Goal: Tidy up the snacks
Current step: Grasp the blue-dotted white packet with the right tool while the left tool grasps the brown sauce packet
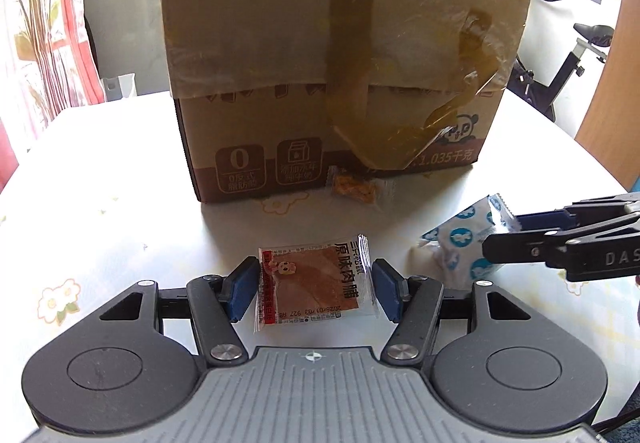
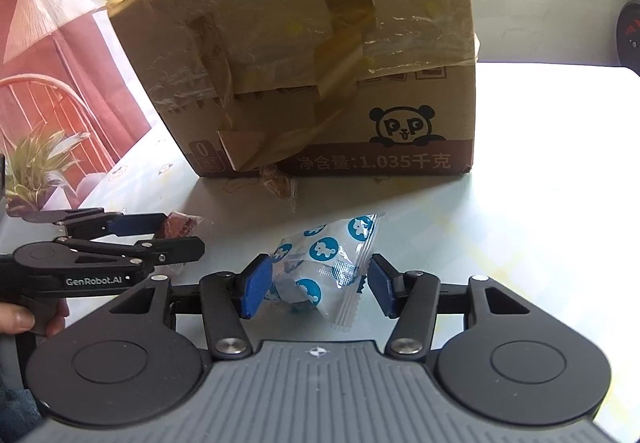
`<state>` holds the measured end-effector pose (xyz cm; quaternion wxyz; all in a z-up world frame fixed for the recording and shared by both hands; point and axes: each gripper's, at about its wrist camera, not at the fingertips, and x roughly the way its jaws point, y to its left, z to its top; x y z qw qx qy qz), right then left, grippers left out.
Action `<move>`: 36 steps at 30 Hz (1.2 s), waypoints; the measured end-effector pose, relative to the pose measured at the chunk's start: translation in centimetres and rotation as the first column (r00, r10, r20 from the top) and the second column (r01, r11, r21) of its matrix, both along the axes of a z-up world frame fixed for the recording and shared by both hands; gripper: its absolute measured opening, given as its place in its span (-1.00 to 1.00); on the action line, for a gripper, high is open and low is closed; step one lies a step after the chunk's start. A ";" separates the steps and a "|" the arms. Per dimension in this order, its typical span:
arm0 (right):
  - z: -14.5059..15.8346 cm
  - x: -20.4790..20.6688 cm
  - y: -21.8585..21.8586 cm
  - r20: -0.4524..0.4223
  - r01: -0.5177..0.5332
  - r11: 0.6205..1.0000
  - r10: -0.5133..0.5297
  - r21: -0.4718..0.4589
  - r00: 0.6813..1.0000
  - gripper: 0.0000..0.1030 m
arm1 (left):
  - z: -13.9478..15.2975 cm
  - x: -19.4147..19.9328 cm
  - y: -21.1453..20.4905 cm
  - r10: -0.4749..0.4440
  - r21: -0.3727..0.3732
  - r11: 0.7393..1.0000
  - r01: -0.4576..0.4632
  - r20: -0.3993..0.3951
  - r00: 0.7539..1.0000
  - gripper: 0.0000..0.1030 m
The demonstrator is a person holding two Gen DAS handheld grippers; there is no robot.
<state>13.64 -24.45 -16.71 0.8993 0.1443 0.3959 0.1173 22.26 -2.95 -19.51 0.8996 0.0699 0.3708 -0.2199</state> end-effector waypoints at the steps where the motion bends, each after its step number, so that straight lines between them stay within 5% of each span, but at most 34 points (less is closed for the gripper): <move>1: 0.0 -0.1 0.1 -0.002 -0.003 1.000 0.003 -0.001 1.000 0.02 | 0.1 -0.2 0.1 0.000 -0.002 1.000 0.000 0.002 1.000 0.25; 13: 0.5 -0.7 0.2 0.000 -0.015 1.000 0.015 -0.004 1.000 -0.24 | 2.0 -2.1 0.7 0.013 -0.024 1.000 -0.012 0.026 1.000 0.25; 16: 0.2 -0.7 -0.2 -0.034 0.039 0.998 -0.041 -0.041 0.999 -0.05 | 2.3 -2.6 0.9 0.012 -0.031 0.999 -0.011 0.036 0.999 0.25; 18: 0.2 -0.8 -0.4 -0.044 0.067 0.997 -0.069 -0.049 0.997 0.30 | 2.4 -2.9 0.8 0.012 -0.036 0.999 -0.010 0.042 0.999 0.25; 23: 0.4 -0.6 -0.3 -0.054 0.076 0.996 -0.079 -0.045 0.995 0.32 | 2.7 -3.3 1.1 0.019 -0.046 0.999 -0.016 0.063 0.998 0.25; 27: 0.2 0.3 0.8 -0.071 0.071 0.997 -0.072 -0.021 0.995 0.66 | 2.8 -3.3 1.6 0.036 -0.062 0.998 -0.032 0.063 0.997 0.25; 34: -1.2 2.9 3.1 -0.105 0.019 0.995 -0.029 -0.094 0.994 0.66 | 2.7 -3.4 2.4 0.057 -0.072 0.996 -0.053 0.057 0.997 0.25; 36: -1.2 2.9 3.4 -0.088 -0.004 0.992 -0.007 -0.123 0.996 0.44 | 2.7 -3.4 2.6 0.060 -0.073 0.996 -0.056 0.055 0.997 0.25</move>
